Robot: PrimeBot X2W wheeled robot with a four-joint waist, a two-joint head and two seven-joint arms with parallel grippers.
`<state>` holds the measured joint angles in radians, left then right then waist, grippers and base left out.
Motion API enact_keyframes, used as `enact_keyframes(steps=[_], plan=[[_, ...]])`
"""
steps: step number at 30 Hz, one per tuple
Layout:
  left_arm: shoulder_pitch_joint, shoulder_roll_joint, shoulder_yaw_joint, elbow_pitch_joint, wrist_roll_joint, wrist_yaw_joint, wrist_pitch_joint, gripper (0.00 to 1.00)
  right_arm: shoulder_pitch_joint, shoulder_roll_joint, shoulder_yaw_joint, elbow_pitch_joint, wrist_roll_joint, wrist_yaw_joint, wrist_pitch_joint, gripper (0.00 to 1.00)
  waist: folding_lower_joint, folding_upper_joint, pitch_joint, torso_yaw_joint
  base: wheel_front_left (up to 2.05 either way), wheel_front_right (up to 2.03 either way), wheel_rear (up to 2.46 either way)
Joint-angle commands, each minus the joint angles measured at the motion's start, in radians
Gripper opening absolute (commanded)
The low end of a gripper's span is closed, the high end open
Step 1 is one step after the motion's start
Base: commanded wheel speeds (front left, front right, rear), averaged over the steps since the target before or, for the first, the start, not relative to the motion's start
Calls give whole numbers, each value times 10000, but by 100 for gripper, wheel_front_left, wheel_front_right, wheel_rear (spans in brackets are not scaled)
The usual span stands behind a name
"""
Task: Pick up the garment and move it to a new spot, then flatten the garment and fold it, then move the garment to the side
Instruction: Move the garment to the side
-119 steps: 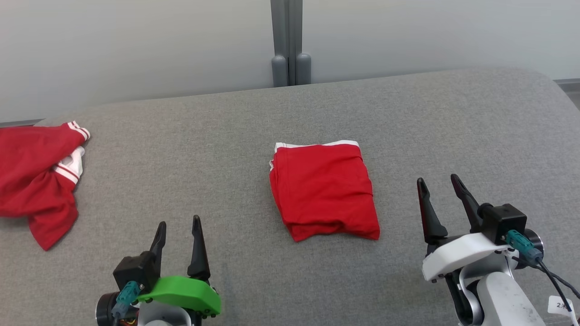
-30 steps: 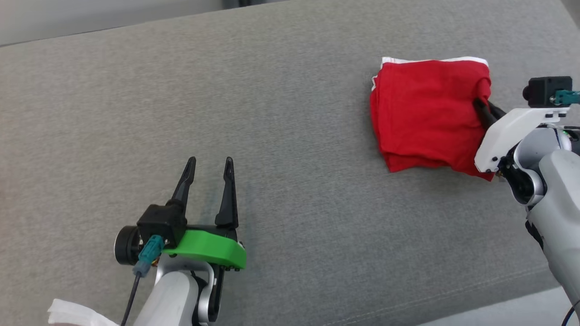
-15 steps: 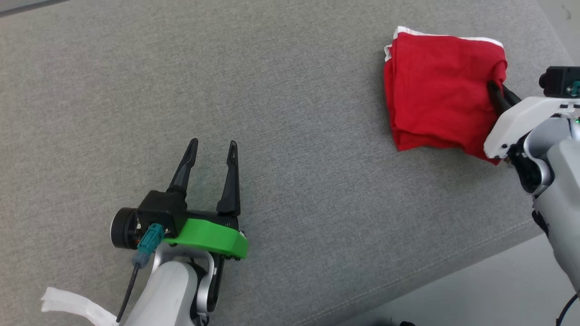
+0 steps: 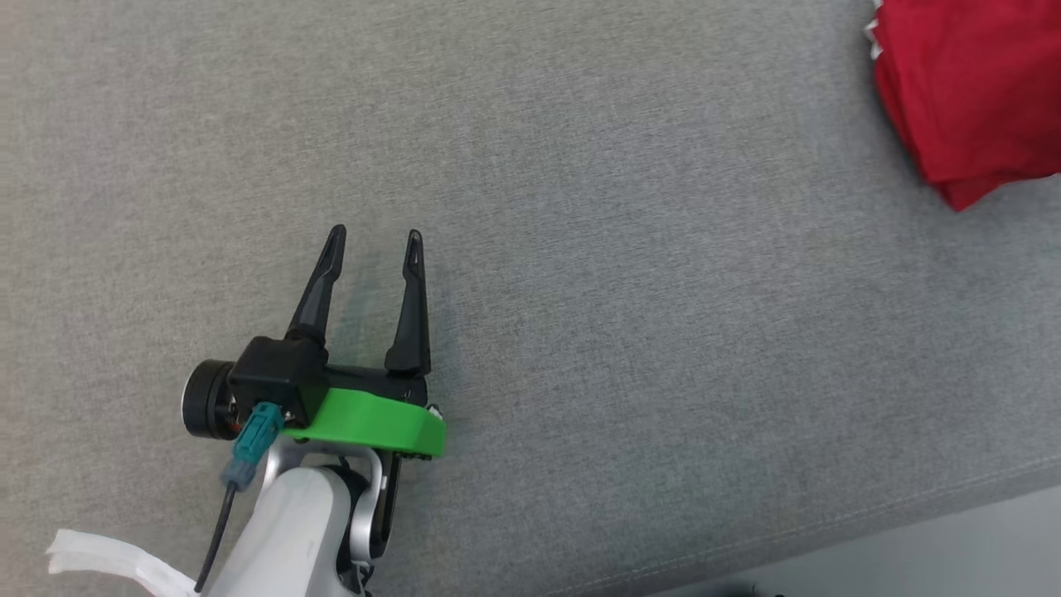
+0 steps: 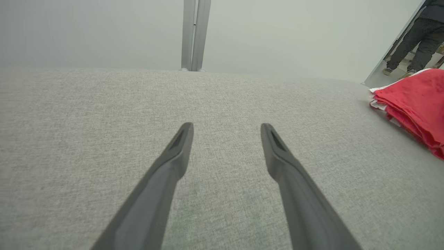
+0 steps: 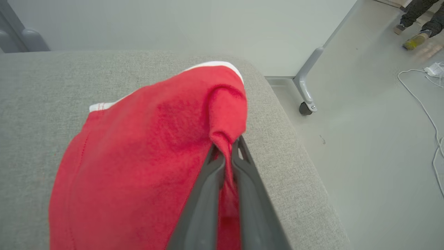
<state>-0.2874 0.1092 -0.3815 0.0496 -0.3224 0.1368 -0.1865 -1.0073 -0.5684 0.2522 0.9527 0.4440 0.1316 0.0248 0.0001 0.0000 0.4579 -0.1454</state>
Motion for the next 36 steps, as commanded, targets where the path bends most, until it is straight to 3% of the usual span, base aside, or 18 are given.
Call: enact_keyframes(steps=[1, 8, 9, 10, 11, 17, 23, 30, 36], plan=[[-189, 60, 14, -66, 8, 26, -37, 100, -270, -174, -86, 166, -130, -17, -46, 0, -1, 0, 389, 444, 0, 0, 0], [-247, 159, -31, -289, 62, 70, 9, 100, -1276, -754, -352, 926, -1096, -17, -379, 0, -1, 0, 733, 661, 0, 0, 0], [-256, 167, -43, -305, 71, 86, 15, 100, -1435, -828, -460, 1061, -1371, -17, -612, 7, -1, 0, 783, 670, 0, 0, 0], [-272, 169, -56, -317, 85, 101, 14, 100, -1527, -849, -522, 1177, -1604, -17, -803, 40, -1, 0, 815, 675, 0, 0, 0], [-293, 171, -76, -327, 91, 107, 28, 100, -1601, -870, -598, 1337, -1953, -17, -1034, 100, -1, 0, 852, 677, 0, 0, 0], [-369, 163, -161, -299, 88, 110, 52, 100, -1925, -646, -1376, 2029, -3399, -17, -2324, 100, -1, 0, 947, 667, 0, 0, 0], [-413, 196, -174, -233, 38, 147, 57, 100, -2078, -154, -1977, 2264, -4290, -17, -2697, 100, -1, 0, 874, 567, 0, 0, 0], [-551, 213, -67, -28, -164, 52, -59, 100, -2016, 699, -2147, 1973, -4505, -17, -2862, 100, -1, 0, 458, 472, 0, 0, 0], [-877, 177, 190, 539, -356, -20, -297, 100, -1641, 1449, -1525, 1411, -4197, -18, -2901, 100, -1, 0, -283, 489, 0, 0, 0]])
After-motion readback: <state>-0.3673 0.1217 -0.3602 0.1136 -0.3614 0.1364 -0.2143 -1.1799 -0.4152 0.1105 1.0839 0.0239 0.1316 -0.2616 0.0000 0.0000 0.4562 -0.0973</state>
